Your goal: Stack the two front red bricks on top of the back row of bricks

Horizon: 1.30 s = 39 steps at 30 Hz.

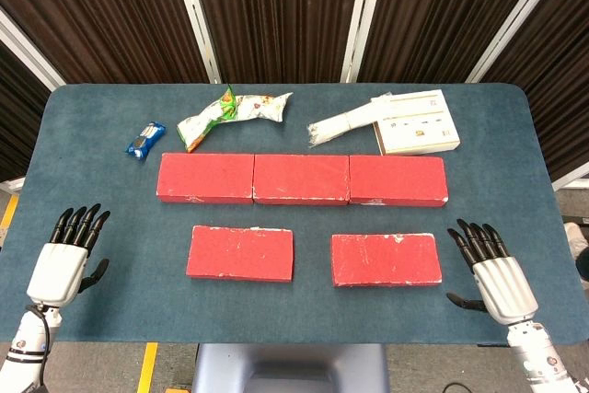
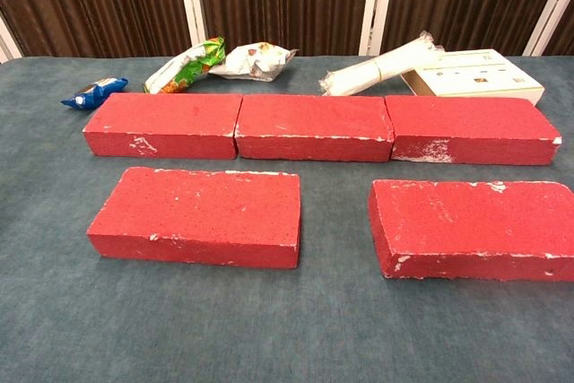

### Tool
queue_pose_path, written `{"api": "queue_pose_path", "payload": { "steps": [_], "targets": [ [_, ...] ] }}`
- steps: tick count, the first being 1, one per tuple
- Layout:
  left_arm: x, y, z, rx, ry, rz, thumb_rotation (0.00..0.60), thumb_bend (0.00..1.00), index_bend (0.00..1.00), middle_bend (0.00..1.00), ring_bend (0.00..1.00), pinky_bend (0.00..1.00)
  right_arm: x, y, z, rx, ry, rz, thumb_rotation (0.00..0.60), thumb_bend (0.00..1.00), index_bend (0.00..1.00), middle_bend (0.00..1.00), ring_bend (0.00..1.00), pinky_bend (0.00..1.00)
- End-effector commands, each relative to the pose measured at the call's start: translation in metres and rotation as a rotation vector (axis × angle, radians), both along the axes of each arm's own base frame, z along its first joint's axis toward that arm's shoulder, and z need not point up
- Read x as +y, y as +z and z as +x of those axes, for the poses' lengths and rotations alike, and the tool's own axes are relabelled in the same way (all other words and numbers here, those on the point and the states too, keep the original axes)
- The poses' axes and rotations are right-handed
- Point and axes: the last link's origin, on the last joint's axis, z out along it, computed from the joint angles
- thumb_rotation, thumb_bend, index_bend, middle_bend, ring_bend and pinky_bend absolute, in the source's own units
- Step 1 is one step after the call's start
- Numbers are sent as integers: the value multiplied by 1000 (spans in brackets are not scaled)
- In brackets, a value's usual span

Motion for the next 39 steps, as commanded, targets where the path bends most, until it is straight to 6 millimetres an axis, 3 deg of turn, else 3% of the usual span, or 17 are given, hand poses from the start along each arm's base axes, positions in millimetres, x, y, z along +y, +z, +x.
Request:
{"api": "queue_pose_path", "payload": {
  "steps": [1,8,13,18,24,30,39],
  "targets": [
    [0,0,0,1,-2,-1,600,335,0,0,0,55,0,0,0,0,2,1,600,111,0,0,0,0],
    [-4,-15,14,-54,-64,-112,600,339,0,0,0,55,3,2,1,-16,9,10,600,112,0,0,0,0],
    [7,-37,50,-86,-196,-301,600,343,0,0,0,50,3,1,2,-28,14,33,600,112,0,0,0,0],
    [21,-64,83,-132,-214,-489,600,302,0,0,0,29,4,2,1,-39,18,56,600,112,0,0,0,0],
    [39,-91,113,-177,-233,-588,600,277,0,0,0,13,4,5,0,-53,17,69,600,112,0,0,0,0],
    [57,-113,127,-179,-224,-622,600,260,0,0,0,0,4,8,0,-65,18,67,600,112,0,0,0,0],
    [78,-135,131,-172,-171,-682,600,255,0,0,0,0,2,10,-1,-76,15,76,600,111,0,0,0,0]
  ]
}}
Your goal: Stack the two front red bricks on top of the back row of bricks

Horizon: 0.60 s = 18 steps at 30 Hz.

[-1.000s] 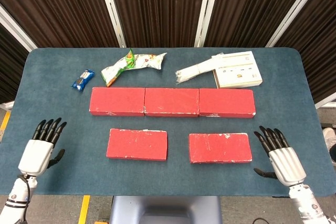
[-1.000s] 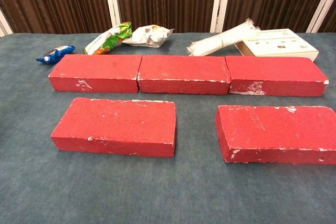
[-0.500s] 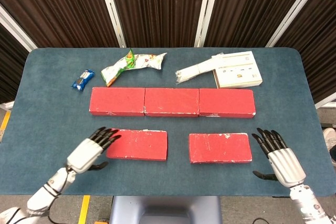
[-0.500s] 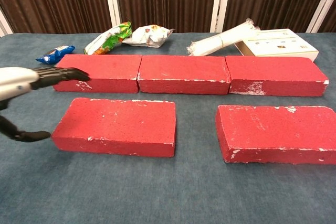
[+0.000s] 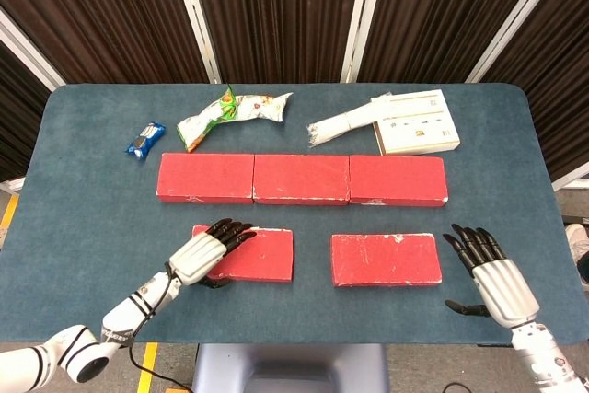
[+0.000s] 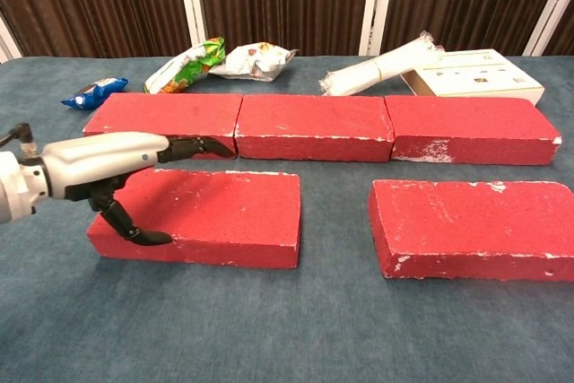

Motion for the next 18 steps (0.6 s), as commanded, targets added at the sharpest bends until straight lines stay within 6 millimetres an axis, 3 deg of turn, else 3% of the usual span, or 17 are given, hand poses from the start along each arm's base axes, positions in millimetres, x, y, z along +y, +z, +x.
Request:
{"api": "queue_pose_path", "payload": {
  "steps": [1,18],
  "targets": [
    [7,-6,1,9,14,-15,600,255,0,0,0,0,0,1,0,-4,1,2,600,111,0,0,0,0],
    [14,-11,-6,67,63,-43,600,256,0,0,0,0,1,3,0,-18,3,17,600,112,0,0,0,0]
  ]
}}
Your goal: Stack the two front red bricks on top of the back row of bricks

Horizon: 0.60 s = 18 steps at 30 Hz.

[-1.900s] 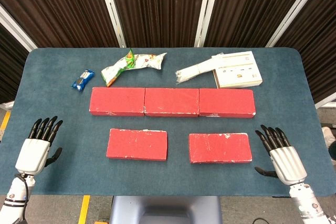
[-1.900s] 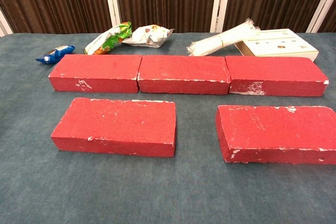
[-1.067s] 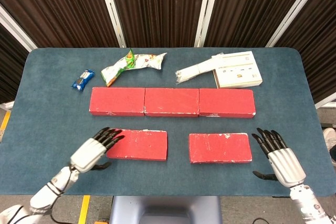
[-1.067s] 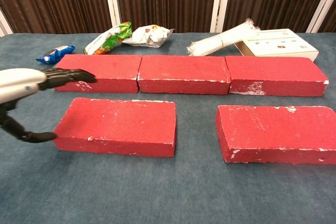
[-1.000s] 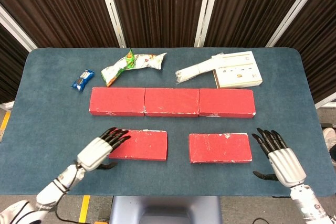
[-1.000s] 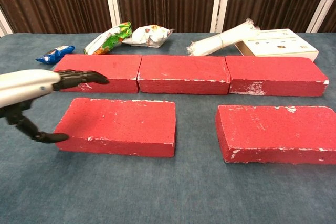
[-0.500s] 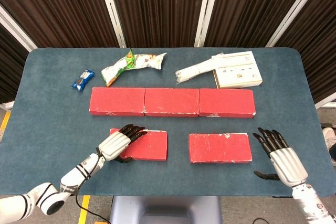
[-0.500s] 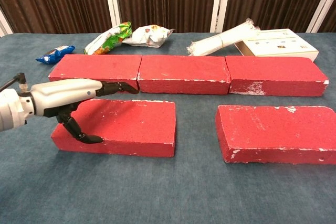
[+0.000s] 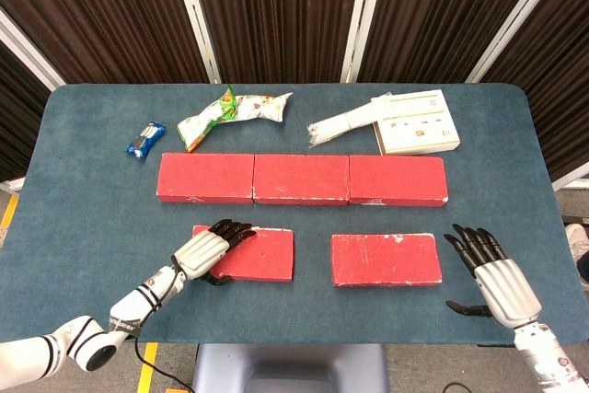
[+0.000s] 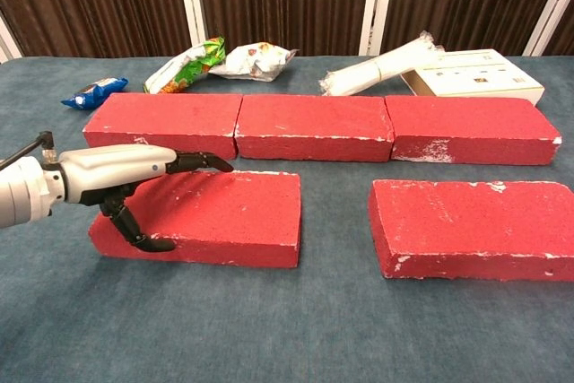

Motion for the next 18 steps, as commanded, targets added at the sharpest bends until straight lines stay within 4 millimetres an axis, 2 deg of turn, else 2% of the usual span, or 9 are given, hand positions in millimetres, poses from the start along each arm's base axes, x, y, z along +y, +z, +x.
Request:
{"api": "queue_pose_path", "payload": {
  "steps": [1,7,12,15,17,18],
  "targets": [
    [3,-1,-1,10,8,-2,600,256,0,0,0,0,0,1,0,-4,1,0,600,112,0,0,0,0],
    [9,-1,-4,29,27,4,600,257,0,0,0,9,1,1,0,-3,2,-1,600,111,0,0,0,0],
    [9,-3,-5,39,34,-5,600,253,0,0,33,153,0,0,0,0,0,2,600,111,0,0,0,0],
    [11,-2,-5,34,25,14,600,242,0,3,155,264,0,0,0,1,0,2,600,111,0,0,0,0],
    [11,-1,-6,26,28,26,600,240,0,48,292,364,0,0,0,1,-1,3,600,111,0,0,0,0],
    [11,0,-6,22,31,33,600,241,0,106,368,426,0,0,0,2,-2,3,600,111,0,0,0,0]
  ]
}}
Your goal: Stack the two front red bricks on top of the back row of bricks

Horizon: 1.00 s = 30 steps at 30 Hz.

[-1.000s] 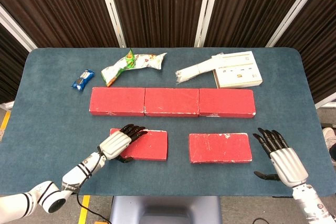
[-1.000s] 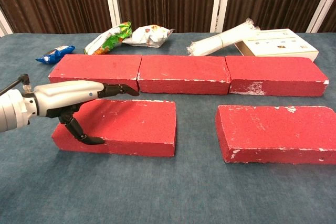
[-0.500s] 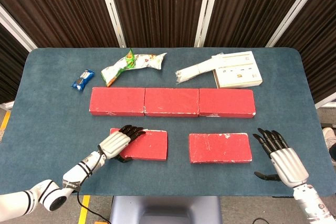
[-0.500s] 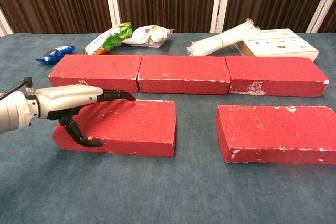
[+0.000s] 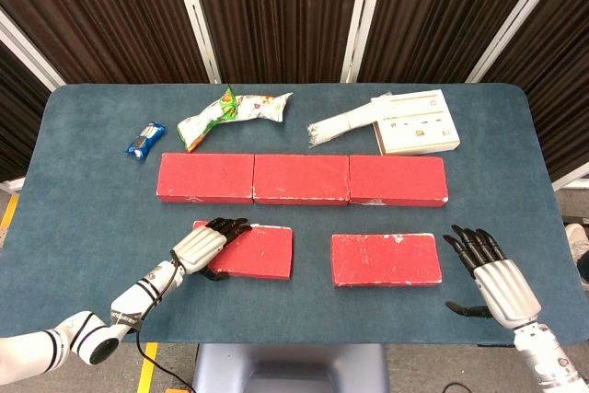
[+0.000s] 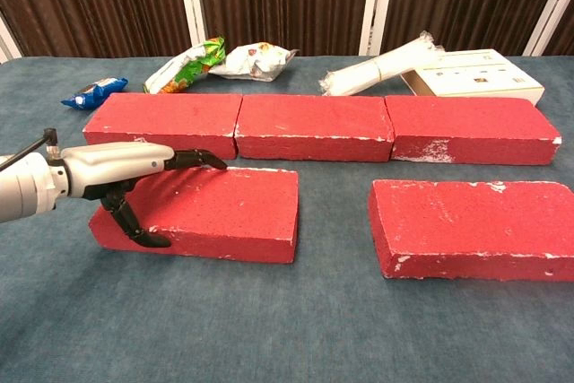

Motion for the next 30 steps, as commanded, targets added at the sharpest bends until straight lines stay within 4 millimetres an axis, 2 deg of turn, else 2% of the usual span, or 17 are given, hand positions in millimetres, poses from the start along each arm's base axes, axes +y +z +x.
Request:
{"api": "queue_pose_path", "payload": {
  "steps": [1,3,6,9,14,18,21,26,28,30],
  "targets": [
    [0,2,-1,-11,5,16,600,242,0,180,436,491,0,0,0,1,-1,1,600,111,0,0,0,0],
    [0,5,-1,-22,3,26,600,245,0,288,529,589,0,-1,0,2,-1,5,600,112,0,0,0,0],
    [0,12,-1,-19,-7,44,600,246,0,382,630,698,0,-2,0,4,-1,8,600,111,0,0,0,0],
    [2,20,0,-27,-11,69,600,251,0,407,680,750,0,-2,0,4,-1,8,600,111,0,0,0,0],
    [11,45,13,-73,-44,164,600,257,0,410,694,765,0,-2,0,8,-2,14,600,112,0,0,0,0],
    [34,65,26,-67,-81,244,600,260,0,419,698,769,-2,-1,-2,8,-11,15,600,112,0,0,0,0],
    [54,73,35,-55,-86,270,600,259,0,418,698,768,-4,1,-2,5,-16,9,600,111,0,0,0,0],
    [71,75,43,-61,-75,277,600,259,0,418,697,764,-6,2,-2,-1,-22,2,600,111,0,0,0,0],
    [103,74,58,-46,-77,295,600,258,0,413,693,757,-12,2,-4,-1,-39,-8,600,112,0,0,0,0],
    [121,67,65,-49,-49,268,600,257,0,408,689,751,-15,1,-6,1,-51,-7,600,112,0,0,0,0]
  ]
}}
